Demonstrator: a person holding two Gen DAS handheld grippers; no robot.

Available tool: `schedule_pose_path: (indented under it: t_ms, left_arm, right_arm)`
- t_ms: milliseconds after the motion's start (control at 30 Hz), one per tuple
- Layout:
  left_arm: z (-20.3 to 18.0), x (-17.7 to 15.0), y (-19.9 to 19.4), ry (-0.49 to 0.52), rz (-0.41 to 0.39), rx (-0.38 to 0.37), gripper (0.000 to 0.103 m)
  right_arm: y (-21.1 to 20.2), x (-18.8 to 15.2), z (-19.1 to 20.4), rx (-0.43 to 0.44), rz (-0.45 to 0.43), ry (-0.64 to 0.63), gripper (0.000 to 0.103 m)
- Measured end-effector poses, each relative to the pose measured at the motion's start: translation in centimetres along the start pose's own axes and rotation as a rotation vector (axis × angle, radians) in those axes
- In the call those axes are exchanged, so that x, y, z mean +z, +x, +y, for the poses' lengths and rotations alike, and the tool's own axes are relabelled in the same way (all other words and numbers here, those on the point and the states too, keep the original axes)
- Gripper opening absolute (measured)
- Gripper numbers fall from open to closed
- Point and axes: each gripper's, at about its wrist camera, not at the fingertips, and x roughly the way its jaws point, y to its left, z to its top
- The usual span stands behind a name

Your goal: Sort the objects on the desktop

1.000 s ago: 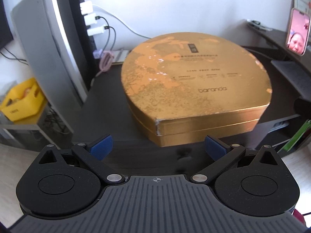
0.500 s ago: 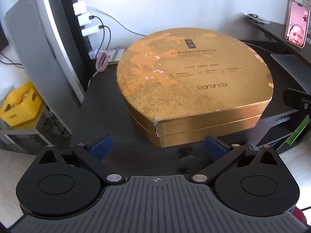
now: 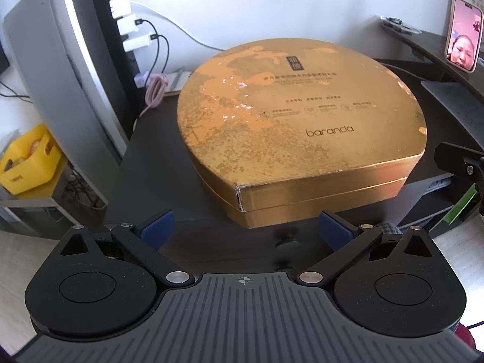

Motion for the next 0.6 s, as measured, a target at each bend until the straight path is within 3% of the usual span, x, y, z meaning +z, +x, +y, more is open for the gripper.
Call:
schedule_pose_path:
  t_ms: [600]
  left_arm:
    - [0.04, 0.11, 0.27, 0.002, 0.003, -0.004, 0.103]
  right_arm:
    - [0.38, -0.12, -0.12, 0.002, 0.012, -0.003, 0.101]
